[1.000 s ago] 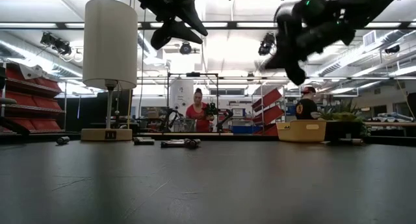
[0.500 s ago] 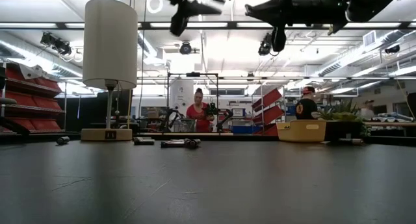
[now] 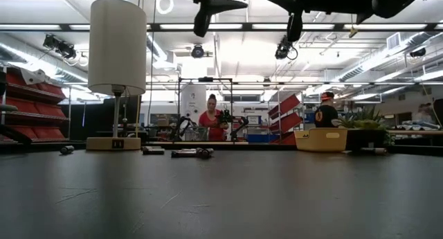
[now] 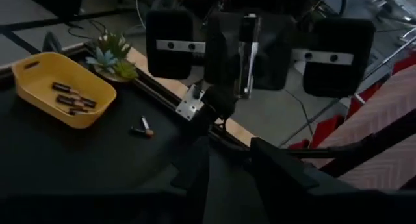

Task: Sort batteries
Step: Put the silver battery into the blue bin

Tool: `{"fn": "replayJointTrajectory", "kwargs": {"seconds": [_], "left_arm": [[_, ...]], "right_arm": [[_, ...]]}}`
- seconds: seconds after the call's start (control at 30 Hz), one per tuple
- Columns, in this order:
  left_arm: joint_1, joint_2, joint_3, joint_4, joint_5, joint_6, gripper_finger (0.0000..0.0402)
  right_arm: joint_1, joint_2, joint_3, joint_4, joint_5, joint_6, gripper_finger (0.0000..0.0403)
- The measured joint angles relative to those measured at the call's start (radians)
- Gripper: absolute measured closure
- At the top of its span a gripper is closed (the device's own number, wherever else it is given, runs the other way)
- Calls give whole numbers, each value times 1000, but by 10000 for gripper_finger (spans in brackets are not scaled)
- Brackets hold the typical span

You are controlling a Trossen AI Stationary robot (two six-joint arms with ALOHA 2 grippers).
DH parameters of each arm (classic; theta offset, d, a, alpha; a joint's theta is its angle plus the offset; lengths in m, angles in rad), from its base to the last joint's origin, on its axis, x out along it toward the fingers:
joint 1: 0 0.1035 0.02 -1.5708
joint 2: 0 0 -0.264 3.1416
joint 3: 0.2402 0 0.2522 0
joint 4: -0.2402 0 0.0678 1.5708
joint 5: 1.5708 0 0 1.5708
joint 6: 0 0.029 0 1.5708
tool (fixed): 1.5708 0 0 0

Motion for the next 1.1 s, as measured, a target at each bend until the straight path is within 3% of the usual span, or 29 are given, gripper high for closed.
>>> {"fn": "replayJointTrajectory", "kwargs": {"seconds": [0.43, 0.77, 1.1], "left_arm": [[-26, 41, 0, 87, -12, 0, 209], [-27, 43, 0, 94, -10, 11, 215], [-12, 38, 22, 149, -65, 4, 215]], "right_arm": [[62, 1, 0, -5, 55, -3, 403], [79, 1, 0, -27, 100, -12, 403], [94, 1, 0, -58, 74, -21, 403]]}}
